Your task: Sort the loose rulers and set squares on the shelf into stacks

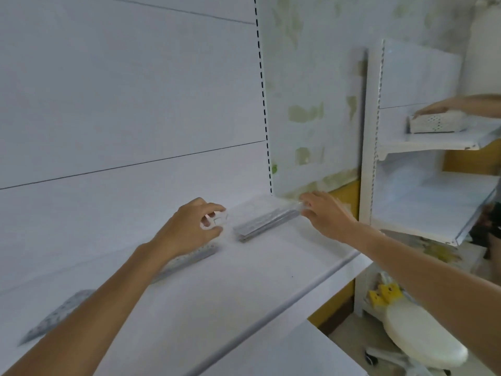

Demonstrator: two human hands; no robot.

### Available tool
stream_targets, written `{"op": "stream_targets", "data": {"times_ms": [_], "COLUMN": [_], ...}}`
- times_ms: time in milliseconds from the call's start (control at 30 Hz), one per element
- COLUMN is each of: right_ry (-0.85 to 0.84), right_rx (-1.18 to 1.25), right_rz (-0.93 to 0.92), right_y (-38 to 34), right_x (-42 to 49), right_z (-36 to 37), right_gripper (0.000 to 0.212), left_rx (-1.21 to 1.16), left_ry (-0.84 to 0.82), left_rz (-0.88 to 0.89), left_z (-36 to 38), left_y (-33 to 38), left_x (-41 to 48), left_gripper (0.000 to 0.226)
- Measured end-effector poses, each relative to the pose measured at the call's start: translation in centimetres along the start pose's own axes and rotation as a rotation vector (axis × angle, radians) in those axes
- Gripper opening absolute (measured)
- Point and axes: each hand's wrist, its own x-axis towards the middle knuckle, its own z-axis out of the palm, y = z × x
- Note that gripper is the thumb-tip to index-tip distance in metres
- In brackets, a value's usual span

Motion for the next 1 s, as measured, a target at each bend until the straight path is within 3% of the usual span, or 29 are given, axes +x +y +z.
{"op": "stream_targets", "data": {"times_ms": [167, 300, 433, 667, 933, 1000], "right_ry": [-0.101, -0.088, -0.25, -0.479, -0.414, -0.343], "right_rx": [0.032, 0.134, 0.206, 0.209, 0.155, 0.137], "right_rz": [-0.155, -0.241, -0.352, -0.494, -0.544, -0.57], "right_y": [-0.4, -0.4, 0.4, 1.6, 2.4, 2.9], "right_x": [3.7, 7.8, 9.2, 8.9, 8.2, 7.6], "right_z": [1.5, 1.7, 2.9, 4.1, 4.7, 4.7], "right_gripper": [0.037, 0.035, 0.033, 0.029, 0.022, 0.035], "left_rx": [0.048, 0.071, 0.027, 0.068, 0.111, 0.123], "left_ry": [0.084, 0.166, 0.287, 0.314, 0.279, 0.262], "left_rz": [-0.126, -0.226, -0.365, -0.466, -0.525, -0.538], "left_z": [-0.8, -1.4, -0.5, 1.6, 3.7, 4.1], "left_y": [-1.4, -1.2, 0.2, 3.3, 5.7, 6.1], "left_x": [-1.5, -2.6, -3.0, -2.0, -1.0, -0.8], "left_gripper": [0.036, 0.028, 0.021, 0.021, 0.025, 0.026]}}
